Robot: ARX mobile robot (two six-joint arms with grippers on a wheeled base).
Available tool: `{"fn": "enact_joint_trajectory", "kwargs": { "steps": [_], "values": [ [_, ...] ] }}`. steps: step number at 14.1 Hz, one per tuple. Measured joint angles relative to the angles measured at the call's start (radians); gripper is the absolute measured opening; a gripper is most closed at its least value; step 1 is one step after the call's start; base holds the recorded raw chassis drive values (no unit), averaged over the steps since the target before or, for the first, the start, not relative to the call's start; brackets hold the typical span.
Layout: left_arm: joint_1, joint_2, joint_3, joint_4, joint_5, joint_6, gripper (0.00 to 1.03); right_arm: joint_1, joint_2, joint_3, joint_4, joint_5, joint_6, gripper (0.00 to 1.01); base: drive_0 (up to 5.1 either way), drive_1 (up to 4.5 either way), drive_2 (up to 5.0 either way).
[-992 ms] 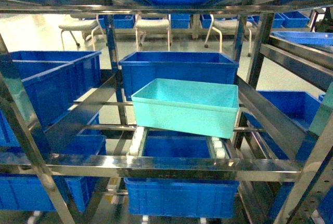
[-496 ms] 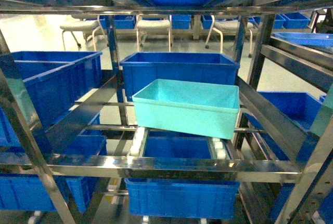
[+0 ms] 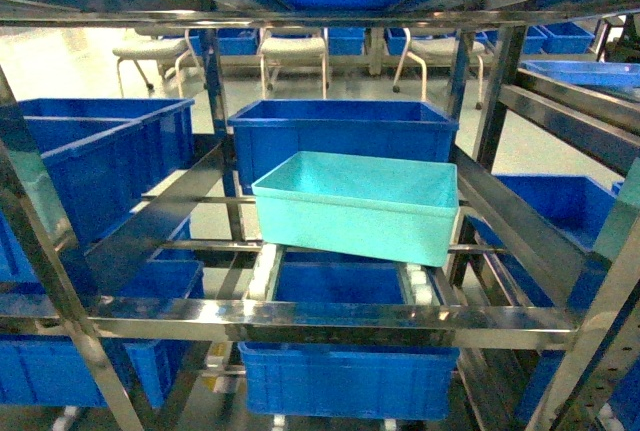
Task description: Organize blue bins on left shelf correctly
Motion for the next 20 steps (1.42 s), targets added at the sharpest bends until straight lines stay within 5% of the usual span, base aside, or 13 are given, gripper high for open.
{"fn": "enact_joint_trajectory", "kwargs": {
  "steps": [1, 5, 8, 20],
  "values": [
    [0.0, 0.0, 0.0, 0.0, 0.0, 0.0, 0.11, 0.0, 0.0, 0.0, 0.0, 0.0, 0.0, 0.08, 0.0, 0.0, 0.0],
    [0.0, 0.0, 0.0, 0.0, 0.0, 0.0, 0.71, 0.0, 0.0, 0.0, 0.0, 0.0, 0.0, 0.7, 0.0, 0.0, 0.0],
    [0.0, 0.0, 0.0, 0.0, 0.0, 0.001, 1.0, 0.0, 0.0, 0.0, 0.0, 0.0, 0.0, 0.99, 0.0, 0.0, 0.0],
    [0.0, 0.0, 0.0, 0.0, 0.0, 0.001, 0.98, 0.0, 0.0, 0.0, 0.0, 0.0, 0.0, 0.98, 0.0, 0.0, 0.0]
  ]
}}
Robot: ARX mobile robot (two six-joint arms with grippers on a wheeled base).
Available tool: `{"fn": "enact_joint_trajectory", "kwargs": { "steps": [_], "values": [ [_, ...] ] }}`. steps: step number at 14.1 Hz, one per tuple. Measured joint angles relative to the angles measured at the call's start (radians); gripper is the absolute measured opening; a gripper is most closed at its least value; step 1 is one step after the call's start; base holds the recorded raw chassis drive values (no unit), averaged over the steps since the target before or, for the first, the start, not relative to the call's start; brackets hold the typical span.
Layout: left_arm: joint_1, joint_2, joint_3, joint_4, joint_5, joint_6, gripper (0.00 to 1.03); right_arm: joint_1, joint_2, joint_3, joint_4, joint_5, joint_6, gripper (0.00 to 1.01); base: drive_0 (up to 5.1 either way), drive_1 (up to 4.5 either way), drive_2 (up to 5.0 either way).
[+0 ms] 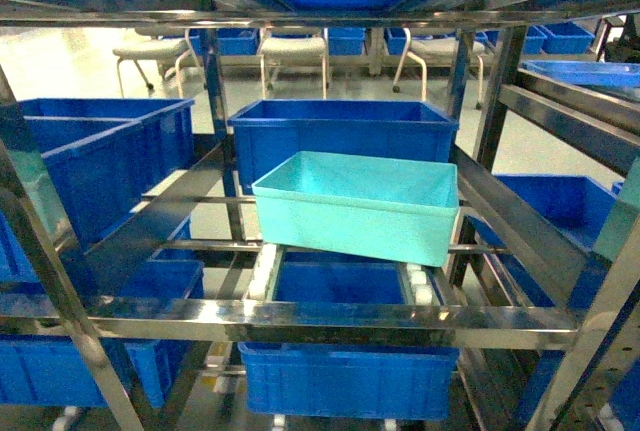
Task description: Organize blue bins on left shelf correctly
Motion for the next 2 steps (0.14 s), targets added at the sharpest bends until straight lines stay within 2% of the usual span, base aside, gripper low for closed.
{"fn": "enact_joint_trajectory", "kwargs": {
  "steps": [2],
  "values": [
    [0.0, 0.0, 0.0, 0.0, 0.0, 0.0, 0.98, 0.0, 0.0, 0.0, 0.0, 0.0, 0.0, 0.98, 0.0, 0.0, 0.0]
  ]
}}
